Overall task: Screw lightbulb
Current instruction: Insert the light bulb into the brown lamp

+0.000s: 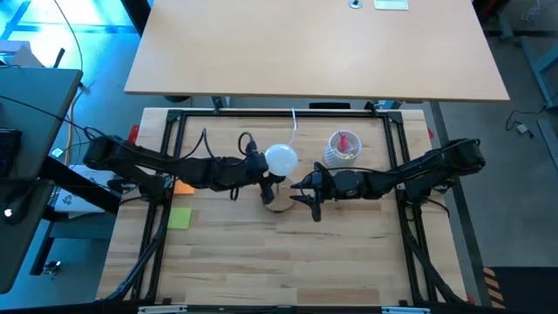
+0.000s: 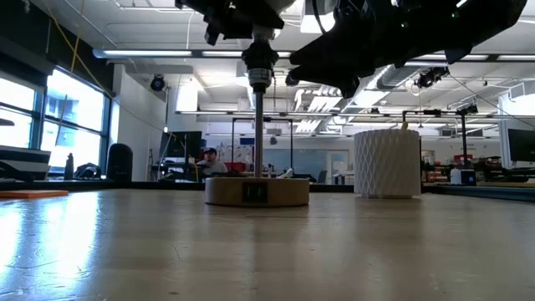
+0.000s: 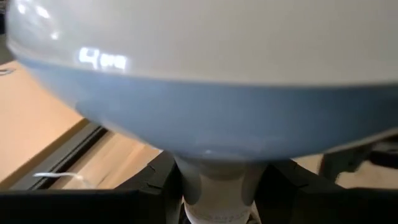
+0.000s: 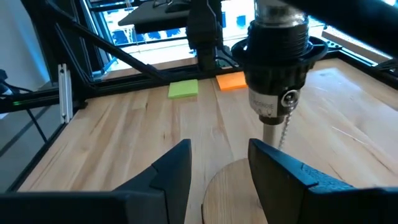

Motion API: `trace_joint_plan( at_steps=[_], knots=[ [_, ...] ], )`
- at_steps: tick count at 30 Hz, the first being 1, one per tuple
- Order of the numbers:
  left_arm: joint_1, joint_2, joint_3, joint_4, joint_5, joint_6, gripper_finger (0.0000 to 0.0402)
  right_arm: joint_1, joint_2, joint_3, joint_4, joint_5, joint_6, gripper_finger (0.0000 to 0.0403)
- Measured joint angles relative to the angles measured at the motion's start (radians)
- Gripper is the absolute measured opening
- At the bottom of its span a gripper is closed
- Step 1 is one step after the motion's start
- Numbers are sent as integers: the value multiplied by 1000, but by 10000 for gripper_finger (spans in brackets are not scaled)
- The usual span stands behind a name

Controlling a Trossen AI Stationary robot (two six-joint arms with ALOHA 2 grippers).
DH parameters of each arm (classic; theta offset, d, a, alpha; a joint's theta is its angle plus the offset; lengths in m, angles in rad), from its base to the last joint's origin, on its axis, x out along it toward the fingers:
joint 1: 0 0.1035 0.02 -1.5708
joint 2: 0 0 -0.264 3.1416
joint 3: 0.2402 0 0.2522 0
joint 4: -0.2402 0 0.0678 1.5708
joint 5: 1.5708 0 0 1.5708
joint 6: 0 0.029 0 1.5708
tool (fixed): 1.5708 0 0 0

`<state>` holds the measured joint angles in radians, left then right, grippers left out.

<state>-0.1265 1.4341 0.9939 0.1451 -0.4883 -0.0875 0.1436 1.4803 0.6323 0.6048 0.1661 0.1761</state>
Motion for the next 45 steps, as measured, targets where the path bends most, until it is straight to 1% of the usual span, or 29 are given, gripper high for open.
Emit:
trace_joint_plan(
  at_steps=[2, 6, 9, 12, 14, 20, 22, 24, 31, 45],
  knots=[
    [-1, 6, 0, 0, -24, 15, 135, 3, 0, 0, 0, 0, 0, 156],
    [-1, 8, 0, -5, -34, 13, 135, 3, 0, 0, 1, -7, 2, 156],
    [-10, 8, 0, -13, -67, 13, 135, 3, 0, 0, 5, -8, 0, 156],
    [-15, 8, -4, -7, -75, 12, 135, 3, 0, 0, 6, -8, 0, 156],
    [-15, 8, -30, 39, -77, 6, 135, 3, 0, 0, 6, -9, 0, 156],
    [-10, 5, -139, 259, -78, -24, 135, 3, 0, 0, 15, -15, 3, 156],
    [-10, 5, -155, 291, -78, -25, 135, 3, 0, 0, 16, -17, 3, 156],
    [-10, 5, -155, 292, -78, -26, 137, 3, 0, 0, 29, -17, 3, 156],
    [-13, 9, -160, 252, -71, -27, 166, 3, -1, 1, 51, -18, 3, 156],
    [-24, 5, -159, 260, -68, -12, 174, 3, -1, 1, 51, -19, 7, 156]
  ],
)
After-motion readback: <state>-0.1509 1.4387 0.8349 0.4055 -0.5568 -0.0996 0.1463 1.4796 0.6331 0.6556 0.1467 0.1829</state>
